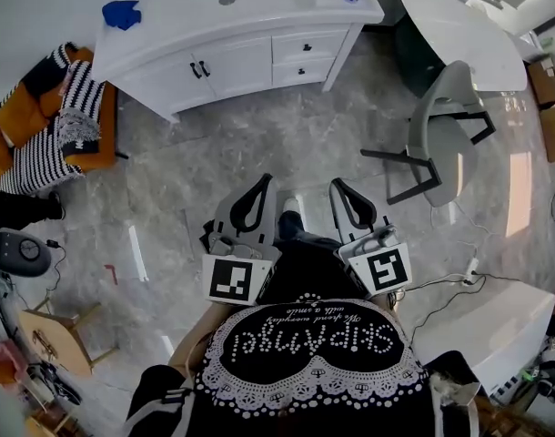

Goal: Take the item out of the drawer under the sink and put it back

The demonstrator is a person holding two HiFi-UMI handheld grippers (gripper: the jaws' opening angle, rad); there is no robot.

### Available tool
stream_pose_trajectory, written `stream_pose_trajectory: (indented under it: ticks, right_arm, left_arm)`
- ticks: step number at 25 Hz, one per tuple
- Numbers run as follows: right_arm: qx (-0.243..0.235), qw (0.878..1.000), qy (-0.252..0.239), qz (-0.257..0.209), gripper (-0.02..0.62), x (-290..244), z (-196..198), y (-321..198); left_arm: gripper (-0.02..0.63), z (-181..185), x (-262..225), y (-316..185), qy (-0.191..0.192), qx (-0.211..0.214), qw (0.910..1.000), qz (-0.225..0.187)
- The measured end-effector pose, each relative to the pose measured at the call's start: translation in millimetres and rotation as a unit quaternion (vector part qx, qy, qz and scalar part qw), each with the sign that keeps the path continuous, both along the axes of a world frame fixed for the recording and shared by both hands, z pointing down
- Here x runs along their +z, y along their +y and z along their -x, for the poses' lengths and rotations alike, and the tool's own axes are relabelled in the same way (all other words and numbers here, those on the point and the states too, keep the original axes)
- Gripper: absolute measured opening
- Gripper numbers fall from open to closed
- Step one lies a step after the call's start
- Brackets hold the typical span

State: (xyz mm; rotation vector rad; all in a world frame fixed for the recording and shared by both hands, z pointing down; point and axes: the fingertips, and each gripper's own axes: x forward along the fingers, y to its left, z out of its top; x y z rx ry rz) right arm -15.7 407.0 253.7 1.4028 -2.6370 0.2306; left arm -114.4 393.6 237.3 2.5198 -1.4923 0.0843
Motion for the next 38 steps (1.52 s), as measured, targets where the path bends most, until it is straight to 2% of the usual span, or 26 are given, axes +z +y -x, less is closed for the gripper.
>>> stream_pose_trajectory:
  ticks: [3,8,13,20,28,32,38]
  right_arm:
    - [-0.008,1.0,0.001,0.001,0.02,-1,-10,-11]
    - [-0.015,1.0,0.002,-0.001,0.02,3,-18,-25]
    - [-0.019,1.0,0.008,0.004,0.019,6,-22,-37]
    - [-0.012,1.0,0.019,0.006,0.02,7,-30,-62]
    - [0.005,1.0,0.017,0.014,0.02,8,-32,-115]
    - [0.017,1.0,0.006,0.015,0.02,-5,-29,-147]
    - [0.029,0.999,0.002,0.016,0.02,-11,-22,-184]
  left_arm:
    - [0.003,-10,-2,-10,0.0,-0.004,1.0,0.001]
    - [0.003,-1,9,-22,-0.017,-0.032,0.9992,0.015]
    - [0.003,-7,12,-30,0.003,-0.039,0.999,0.019]
    - [0.003,-19,18,-57,-0.008,-0.012,0.9993,0.034]
    - [0.003,-26,7,-117,0.029,-0.001,0.9992,0.026]
    - [0.003,-30,6,-148,0.01,0.031,0.999,0.031]
    - [0.003,-36,-6,-186,0.018,0.064,0.9976,0.021]
